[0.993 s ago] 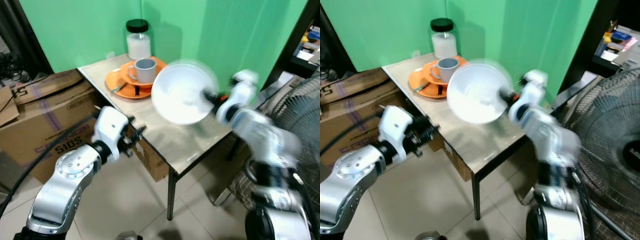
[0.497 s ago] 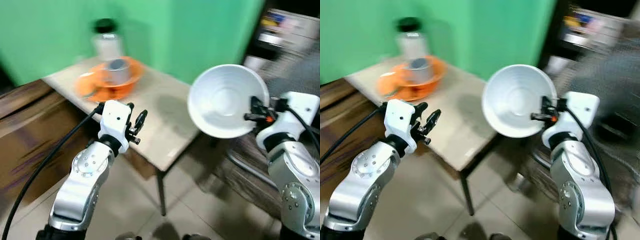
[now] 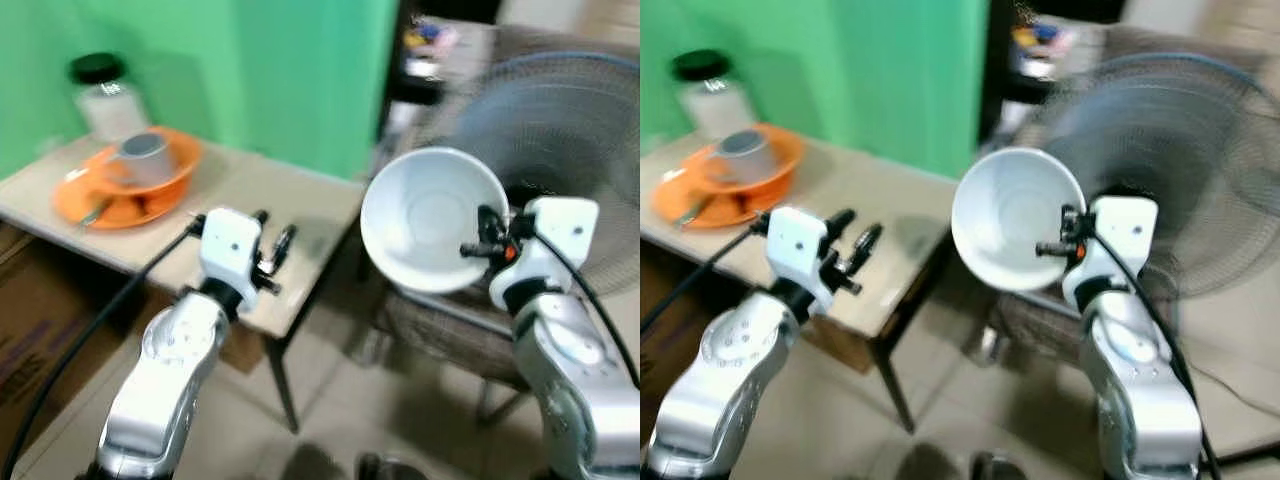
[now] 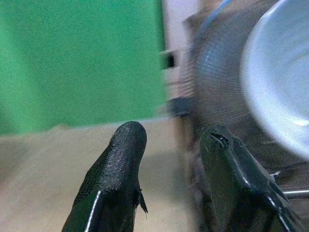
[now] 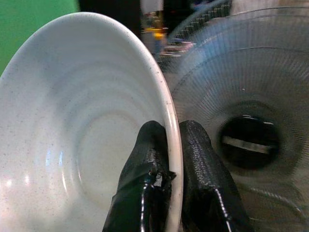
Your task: Setting the table
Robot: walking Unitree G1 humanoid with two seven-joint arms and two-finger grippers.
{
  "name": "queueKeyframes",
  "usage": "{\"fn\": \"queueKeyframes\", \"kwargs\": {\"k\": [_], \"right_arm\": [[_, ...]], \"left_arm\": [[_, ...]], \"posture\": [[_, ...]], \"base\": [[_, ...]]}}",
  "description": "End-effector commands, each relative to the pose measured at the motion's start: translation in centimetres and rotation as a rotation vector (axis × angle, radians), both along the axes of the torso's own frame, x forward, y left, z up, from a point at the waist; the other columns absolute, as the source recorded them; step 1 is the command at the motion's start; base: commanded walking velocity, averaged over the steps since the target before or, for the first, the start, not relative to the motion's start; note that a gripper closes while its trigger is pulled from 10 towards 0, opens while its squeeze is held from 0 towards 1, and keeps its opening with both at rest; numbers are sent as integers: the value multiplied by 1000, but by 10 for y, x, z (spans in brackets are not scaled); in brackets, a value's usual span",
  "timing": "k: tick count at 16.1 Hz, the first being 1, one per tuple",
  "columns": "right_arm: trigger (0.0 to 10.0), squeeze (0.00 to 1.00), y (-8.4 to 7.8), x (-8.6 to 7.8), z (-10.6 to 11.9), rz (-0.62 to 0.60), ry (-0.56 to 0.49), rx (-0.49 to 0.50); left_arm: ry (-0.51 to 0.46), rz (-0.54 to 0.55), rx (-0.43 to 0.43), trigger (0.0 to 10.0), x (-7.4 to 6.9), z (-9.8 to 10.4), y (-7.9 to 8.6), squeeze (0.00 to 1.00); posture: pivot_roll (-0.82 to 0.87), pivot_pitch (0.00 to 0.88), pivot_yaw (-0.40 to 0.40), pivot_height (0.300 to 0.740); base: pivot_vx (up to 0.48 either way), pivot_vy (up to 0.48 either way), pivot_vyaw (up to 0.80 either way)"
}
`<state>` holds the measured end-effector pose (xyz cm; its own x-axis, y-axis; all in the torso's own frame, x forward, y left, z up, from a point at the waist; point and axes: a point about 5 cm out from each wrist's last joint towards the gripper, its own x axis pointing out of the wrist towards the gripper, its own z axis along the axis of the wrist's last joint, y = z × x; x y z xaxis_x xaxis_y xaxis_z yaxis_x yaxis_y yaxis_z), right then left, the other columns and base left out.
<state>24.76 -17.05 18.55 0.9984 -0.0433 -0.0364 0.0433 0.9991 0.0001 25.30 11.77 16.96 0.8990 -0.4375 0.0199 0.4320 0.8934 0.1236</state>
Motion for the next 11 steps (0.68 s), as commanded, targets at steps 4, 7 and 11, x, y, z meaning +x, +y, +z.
{"fn": "queueKeyframes", "kwargs": {"k": [4, 7, 11], "right_arm": [[10000, 0, -3, 3, 5, -44, -30, -36], [10000, 0, -1, 6, 6, -20, -46, -102], [10000, 0, 1, 13, 8, -1, -67, -163]], "left_arm": [[19, 69, 27, 10000, 2, -6, 10, 0], [15, 220, 25, 10000, 11, -7, 31, 0], [14, 189, 32, 10000, 5, -7, 26, 0]], "posture": [[56, 0, 29, 740], [53, 0, 26, 740], [73, 0, -12, 740]], "base": [[0, 0, -800], [0, 0, -800], [0, 0, -800]]}}
